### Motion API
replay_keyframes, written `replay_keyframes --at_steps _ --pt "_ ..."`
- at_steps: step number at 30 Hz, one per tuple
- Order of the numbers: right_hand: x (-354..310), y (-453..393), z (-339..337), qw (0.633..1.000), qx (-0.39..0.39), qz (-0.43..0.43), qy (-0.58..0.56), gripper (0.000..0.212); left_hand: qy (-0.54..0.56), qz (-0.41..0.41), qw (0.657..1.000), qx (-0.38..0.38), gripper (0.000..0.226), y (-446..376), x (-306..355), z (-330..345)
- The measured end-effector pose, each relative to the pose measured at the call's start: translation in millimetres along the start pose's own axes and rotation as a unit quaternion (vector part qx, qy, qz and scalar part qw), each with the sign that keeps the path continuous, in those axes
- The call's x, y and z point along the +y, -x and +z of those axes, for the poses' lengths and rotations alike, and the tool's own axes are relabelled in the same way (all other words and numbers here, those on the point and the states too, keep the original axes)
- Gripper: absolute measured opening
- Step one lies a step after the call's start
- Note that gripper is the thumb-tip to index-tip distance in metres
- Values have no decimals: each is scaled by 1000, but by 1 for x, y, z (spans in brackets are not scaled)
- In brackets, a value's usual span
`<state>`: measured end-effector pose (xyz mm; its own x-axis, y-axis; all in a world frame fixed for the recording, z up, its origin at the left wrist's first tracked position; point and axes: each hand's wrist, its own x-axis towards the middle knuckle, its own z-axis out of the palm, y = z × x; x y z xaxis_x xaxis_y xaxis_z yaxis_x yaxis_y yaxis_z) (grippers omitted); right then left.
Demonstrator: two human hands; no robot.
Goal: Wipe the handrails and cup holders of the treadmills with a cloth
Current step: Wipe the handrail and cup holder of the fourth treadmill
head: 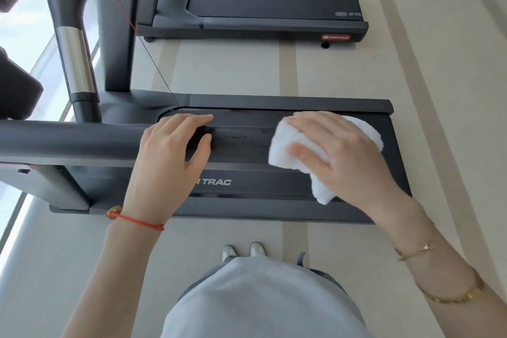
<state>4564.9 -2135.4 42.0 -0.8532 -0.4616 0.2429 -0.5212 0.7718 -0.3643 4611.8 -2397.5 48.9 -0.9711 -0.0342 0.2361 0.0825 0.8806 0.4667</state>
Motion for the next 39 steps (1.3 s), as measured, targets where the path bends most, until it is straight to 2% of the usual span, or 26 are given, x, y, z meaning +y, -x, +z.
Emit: replay_keyframes --at_steps 3,9,12,16,19,23,25,28,31,34,37,39 --pt "7 6 -5 999 7 40 0 45 -10 3 1000 -5 29 0 0 1" --pt "-40 -36 19 994 -65 -31 81 57 -19 10 1000 -7 30 2 -1 2" --pt "-25 -25 13 998 -39 -42 38 53 -15 10 1000 -1 29 2 -1 1" --pt "-9 -17 6 999 -36 -11 11 52 -8 12 1000 8 30 3 -6 -5" --pt "-30 -33 14 997 -36 -16 65 55 -19 5 1000 15 30 5 -18 -13" --pt "-84 -70 45 990 -73 -64 105 56 -39 -2 999 26 28 5 -40 -26" --pt "-102 -78 56 989 -59 -76 108 48 -44 -1 999 31 27 4 -51 -33" --pt "-96 -66 54 997 -18 -65 41 41 -41 8 999 29 27 2 -69 -42" --pt "-78 -51 46 1000 20 -14 -14 41 -37 12 999 24 26 1 -82 -46" --pt "-93 -65 55 999 18 35 34 41 -33 17 999 20 25 0 -94 -49" --pt "-130 -89 77 996 1 15 89 45 -26 23 999 6 25 -1 -104 -50" --pt "-141 -92 86 996 9 1 85 44 -19 27 999 -4 25 -1 -109 -51"
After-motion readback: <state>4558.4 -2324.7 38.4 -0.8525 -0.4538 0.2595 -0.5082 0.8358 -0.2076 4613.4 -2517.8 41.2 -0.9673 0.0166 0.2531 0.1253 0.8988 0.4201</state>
